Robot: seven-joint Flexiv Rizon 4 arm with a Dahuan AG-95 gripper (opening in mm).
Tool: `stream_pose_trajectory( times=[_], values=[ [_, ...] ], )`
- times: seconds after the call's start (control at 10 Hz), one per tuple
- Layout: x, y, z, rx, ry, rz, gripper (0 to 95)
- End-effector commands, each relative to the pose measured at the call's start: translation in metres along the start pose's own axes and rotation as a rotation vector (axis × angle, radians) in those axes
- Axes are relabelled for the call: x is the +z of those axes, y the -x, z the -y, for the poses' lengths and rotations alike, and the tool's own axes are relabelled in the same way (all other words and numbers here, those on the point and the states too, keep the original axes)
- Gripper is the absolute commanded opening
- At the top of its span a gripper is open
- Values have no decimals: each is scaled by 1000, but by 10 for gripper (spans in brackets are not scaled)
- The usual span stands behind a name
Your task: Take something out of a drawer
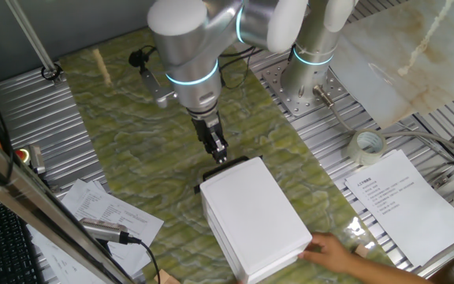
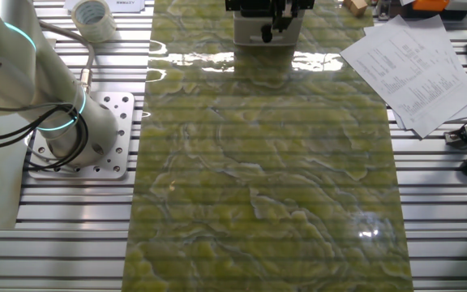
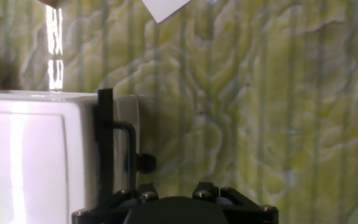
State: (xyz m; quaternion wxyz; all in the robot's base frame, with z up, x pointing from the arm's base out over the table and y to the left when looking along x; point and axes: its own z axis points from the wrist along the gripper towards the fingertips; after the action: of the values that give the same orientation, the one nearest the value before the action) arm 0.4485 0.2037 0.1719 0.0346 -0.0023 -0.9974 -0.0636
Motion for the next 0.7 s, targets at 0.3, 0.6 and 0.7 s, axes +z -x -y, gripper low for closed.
stream_pose_trajectory(
  times=[0.3, 0.6, 0.7],
  values=[
    [7, 0, -3, 15, 3, 1, 380],
    [16, 3, 9, 11, -6, 10, 380],
    [19, 4, 14, 6, -4, 12, 380]
  ],
)
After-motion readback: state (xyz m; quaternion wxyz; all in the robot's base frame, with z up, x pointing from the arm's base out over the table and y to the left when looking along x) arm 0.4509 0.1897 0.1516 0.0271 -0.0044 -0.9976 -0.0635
